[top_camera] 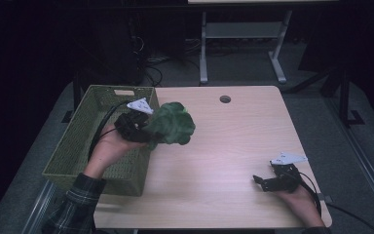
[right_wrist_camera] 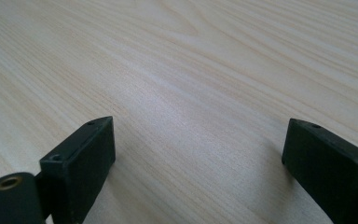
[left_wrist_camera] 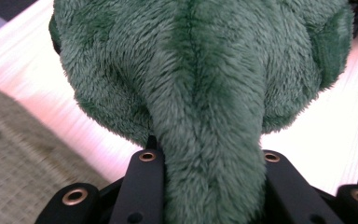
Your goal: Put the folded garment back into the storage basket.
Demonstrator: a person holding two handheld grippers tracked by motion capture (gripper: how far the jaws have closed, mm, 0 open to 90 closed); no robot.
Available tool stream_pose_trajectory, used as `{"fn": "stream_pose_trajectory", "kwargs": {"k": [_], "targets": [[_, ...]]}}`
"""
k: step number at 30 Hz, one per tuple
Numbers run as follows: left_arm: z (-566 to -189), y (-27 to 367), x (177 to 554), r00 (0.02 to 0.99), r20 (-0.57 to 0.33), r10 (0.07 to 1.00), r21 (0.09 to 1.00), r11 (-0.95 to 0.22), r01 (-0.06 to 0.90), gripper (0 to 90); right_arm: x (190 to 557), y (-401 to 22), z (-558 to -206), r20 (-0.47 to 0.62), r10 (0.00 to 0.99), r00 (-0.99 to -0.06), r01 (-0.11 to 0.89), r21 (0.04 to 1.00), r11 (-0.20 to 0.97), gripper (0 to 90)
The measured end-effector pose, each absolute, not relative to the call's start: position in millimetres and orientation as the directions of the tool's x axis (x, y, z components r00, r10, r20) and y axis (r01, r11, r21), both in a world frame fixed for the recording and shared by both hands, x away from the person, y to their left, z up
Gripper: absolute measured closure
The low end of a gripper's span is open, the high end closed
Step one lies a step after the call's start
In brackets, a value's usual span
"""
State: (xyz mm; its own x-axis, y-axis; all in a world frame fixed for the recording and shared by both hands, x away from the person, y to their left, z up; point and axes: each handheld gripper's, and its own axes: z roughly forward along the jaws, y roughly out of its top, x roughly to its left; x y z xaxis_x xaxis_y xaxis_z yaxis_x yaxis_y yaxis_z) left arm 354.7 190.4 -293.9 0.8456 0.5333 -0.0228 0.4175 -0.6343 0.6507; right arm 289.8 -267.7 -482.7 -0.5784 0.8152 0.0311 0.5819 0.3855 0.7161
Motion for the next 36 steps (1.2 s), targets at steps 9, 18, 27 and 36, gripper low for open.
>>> {"fn": "stream_pose_trajectory", "kwargs": {"k": [9,18,27,36], "targets": [[-288,223,356,0.799,-0.007,0.601,0.66,-0.598,0.455,72.9,290,-268,-483,0.031,0.815,-0.578,0.582,0.716,0.386,9.2],[-291,256,356,0.736,-0.009,0.677,0.678,-0.537,0.502,72.9,290,-268,-483,0.031,0.815,-0.578,0.582,0.716,0.385,9.2],[-298,282,356,0.678,-0.012,0.735,0.687,-0.487,0.539,72.9,290,-268,-483,0.027,0.815,-0.579,0.579,0.717,0.388,9.2],[-319,304,360,0.593,-0.016,0.805,0.68,-0.426,0.597,73.1,290,-268,-483,0.029,0.815,-0.579,0.58,0.717,0.387,9.2]]}}
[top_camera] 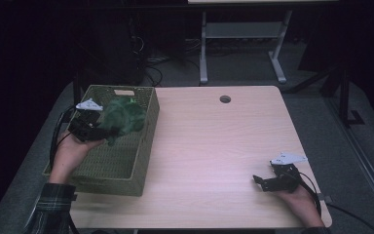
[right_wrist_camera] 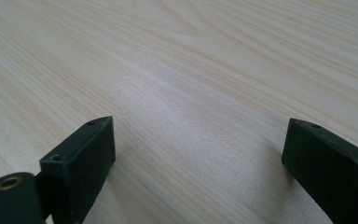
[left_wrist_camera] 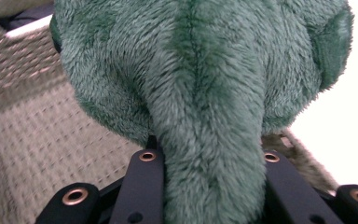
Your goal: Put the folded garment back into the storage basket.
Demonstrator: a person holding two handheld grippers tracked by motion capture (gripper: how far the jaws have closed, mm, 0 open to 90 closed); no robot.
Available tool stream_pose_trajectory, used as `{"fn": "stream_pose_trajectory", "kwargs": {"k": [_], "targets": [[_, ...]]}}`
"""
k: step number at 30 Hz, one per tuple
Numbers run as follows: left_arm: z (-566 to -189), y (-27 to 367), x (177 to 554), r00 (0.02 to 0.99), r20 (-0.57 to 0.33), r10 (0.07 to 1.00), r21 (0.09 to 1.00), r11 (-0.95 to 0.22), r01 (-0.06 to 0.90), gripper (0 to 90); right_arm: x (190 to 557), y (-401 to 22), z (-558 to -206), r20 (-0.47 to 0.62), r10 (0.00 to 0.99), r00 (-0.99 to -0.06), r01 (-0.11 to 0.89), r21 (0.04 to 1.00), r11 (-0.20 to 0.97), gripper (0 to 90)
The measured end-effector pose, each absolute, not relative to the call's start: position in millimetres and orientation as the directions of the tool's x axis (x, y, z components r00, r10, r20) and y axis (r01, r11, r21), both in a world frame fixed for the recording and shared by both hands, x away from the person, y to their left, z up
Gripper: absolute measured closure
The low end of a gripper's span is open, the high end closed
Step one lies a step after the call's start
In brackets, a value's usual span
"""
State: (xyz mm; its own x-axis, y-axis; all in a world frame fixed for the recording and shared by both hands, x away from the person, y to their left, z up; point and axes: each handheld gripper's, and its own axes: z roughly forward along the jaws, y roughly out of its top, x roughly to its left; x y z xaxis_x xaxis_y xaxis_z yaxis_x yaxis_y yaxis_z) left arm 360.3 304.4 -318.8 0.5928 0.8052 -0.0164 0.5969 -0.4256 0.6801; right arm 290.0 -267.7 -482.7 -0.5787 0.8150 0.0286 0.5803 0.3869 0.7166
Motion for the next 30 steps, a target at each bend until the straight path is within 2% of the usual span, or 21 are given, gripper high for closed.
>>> {"fn": "stream_pose_trajectory", "kwargs": {"k": [8,17,30], "targets": [[-348,325,366,0.559,-0.018,0.829,0.66,-0.411,0.629,73.8,290,-268,-483,0.028,0.816,-0.578,0.581,0.717,0.386,9.2],[-379,330,375,0.581,0.011,0.814,0.616,-0.463,0.638,73.6,290,-267,-483,0.028,0.817,-0.575,0.581,0.717,0.385,9.3],[-401,331,382,0.555,-0.004,0.832,0.559,-0.458,0.691,71.3,290,-267,-483,0.027,0.818,-0.575,0.582,0.717,0.385,9.4]]}}
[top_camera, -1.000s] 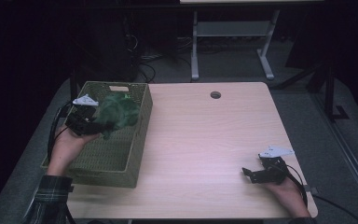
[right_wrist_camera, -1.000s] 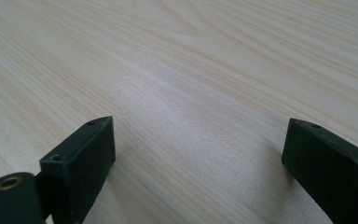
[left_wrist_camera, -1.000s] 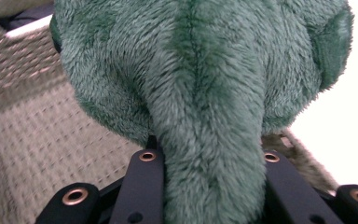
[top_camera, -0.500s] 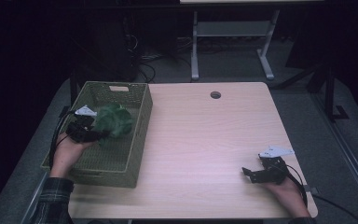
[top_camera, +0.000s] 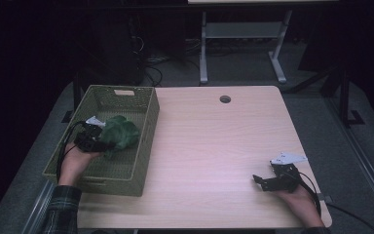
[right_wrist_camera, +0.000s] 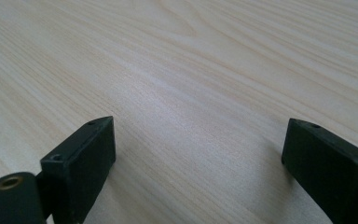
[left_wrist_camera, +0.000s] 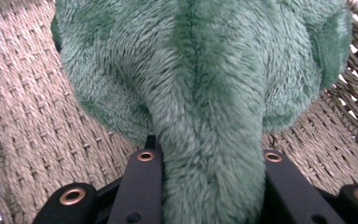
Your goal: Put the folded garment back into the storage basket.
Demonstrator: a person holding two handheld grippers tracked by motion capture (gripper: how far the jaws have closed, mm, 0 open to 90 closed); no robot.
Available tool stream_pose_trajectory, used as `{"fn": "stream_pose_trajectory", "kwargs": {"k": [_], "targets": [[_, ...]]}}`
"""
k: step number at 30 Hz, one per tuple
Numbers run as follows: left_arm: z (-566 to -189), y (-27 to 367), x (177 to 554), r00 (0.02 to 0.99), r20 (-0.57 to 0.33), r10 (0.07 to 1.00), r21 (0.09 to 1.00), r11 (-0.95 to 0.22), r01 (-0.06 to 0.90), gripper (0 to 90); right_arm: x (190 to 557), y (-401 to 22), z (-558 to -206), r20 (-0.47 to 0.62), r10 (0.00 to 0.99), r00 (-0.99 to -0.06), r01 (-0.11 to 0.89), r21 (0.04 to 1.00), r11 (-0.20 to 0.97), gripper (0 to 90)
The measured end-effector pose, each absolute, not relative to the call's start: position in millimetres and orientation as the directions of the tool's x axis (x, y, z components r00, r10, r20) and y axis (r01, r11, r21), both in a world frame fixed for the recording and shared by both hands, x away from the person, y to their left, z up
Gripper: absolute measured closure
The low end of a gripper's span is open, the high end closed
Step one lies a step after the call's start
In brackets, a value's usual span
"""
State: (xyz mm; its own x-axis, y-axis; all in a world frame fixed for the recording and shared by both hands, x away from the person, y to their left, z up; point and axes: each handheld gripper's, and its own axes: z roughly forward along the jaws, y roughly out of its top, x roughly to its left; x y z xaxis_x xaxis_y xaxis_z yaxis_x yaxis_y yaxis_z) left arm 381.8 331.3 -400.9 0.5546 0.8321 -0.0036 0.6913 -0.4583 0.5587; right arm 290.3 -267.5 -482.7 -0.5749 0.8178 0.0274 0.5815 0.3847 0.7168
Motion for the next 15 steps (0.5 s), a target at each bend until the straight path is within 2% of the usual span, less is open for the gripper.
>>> {"fn": "stream_pose_trajectory", "kwargs": {"k": [8,15], "targets": [[-408.4,326.2,384.0,0.574,0.002,0.819,0.497,-0.499,0.71,65.0,290.3,-267.1,-482.7,0.03,0.82,-0.571,0.583,0.719,0.379,9.4],[-410.5,325.4,386.1,0.564,0.009,0.826,0.506,-0.49,0.71,42.8,290.4,-267.2,-482.7,0.029,0.82,-0.572,0.582,0.718,0.381,9.4]]}}
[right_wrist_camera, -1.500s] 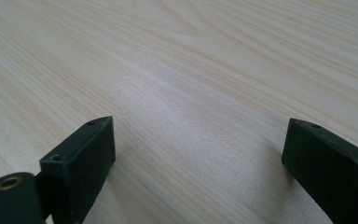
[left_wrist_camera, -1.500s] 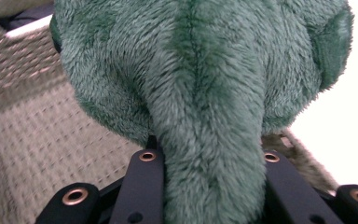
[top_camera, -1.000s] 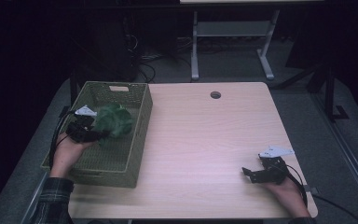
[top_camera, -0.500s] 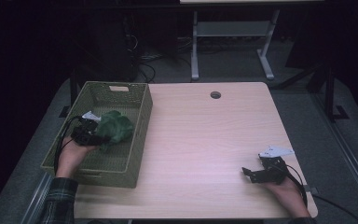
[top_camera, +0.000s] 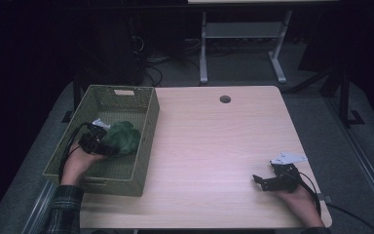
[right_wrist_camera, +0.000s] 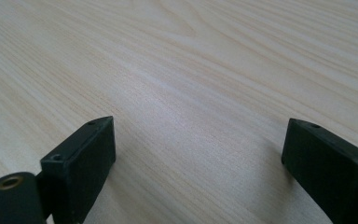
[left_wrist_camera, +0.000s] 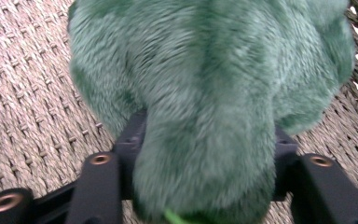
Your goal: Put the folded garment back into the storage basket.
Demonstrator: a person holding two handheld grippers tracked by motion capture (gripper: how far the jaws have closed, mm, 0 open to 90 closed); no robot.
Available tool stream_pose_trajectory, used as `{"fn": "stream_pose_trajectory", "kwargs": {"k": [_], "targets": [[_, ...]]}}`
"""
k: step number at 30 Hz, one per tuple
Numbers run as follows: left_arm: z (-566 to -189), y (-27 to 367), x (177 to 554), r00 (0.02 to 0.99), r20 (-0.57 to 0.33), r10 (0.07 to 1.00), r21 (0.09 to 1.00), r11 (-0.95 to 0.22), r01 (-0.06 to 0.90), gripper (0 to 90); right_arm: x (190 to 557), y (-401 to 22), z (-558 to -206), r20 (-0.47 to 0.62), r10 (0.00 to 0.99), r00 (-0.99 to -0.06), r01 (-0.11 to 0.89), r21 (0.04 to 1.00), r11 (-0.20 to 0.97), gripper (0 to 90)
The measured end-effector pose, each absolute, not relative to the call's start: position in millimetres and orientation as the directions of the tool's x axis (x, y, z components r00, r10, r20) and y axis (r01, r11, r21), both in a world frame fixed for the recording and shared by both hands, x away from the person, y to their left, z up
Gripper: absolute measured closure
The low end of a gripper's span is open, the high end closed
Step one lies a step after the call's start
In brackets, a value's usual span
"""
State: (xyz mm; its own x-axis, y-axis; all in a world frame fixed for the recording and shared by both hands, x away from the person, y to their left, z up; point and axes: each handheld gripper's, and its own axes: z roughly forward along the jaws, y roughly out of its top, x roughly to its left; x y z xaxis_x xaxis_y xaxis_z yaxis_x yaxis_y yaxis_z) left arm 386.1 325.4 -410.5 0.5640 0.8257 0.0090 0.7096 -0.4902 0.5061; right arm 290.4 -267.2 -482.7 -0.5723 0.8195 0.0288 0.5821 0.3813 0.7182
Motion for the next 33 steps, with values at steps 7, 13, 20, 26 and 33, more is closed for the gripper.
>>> {"fn": "stream_pose_trajectory", "kwargs": {"k": [7,13,20,26,33], "targets": [[-410,325,387,0.552,0.029,0.833,0.529,-0.482,0.699,20.6,290,-267,-483,0.028,0.82,-0.572,0.582,0.718,0.381,9.4],[-408,325,387,0.554,0.026,0.832,0.556,-0.473,0.684,13.4,290,-267,-483,0.028,0.82,-0.572,0.582,0.718,0.382,9.4],[-404,327,385,0.556,0.001,0.831,0.591,-0.449,0.67,13.4,290,-267,-483,0.028,0.819,-0.573,0.582,0.718,0.382,9.4],[-398,332,383,0.556,-0.035,0.831,0.631,-0.413,0.657,13.4,290,-267,-483,0.029,0.82,-0.572,0.582,0.718,0.381,9.4],[-388,336,378,0.551,-0.065,0.832,0.69,-0.361,0.627,13.8,291,-267,-483,0.029,0.82,-0.572,0.582,0.718,0.381,9.4]]}}
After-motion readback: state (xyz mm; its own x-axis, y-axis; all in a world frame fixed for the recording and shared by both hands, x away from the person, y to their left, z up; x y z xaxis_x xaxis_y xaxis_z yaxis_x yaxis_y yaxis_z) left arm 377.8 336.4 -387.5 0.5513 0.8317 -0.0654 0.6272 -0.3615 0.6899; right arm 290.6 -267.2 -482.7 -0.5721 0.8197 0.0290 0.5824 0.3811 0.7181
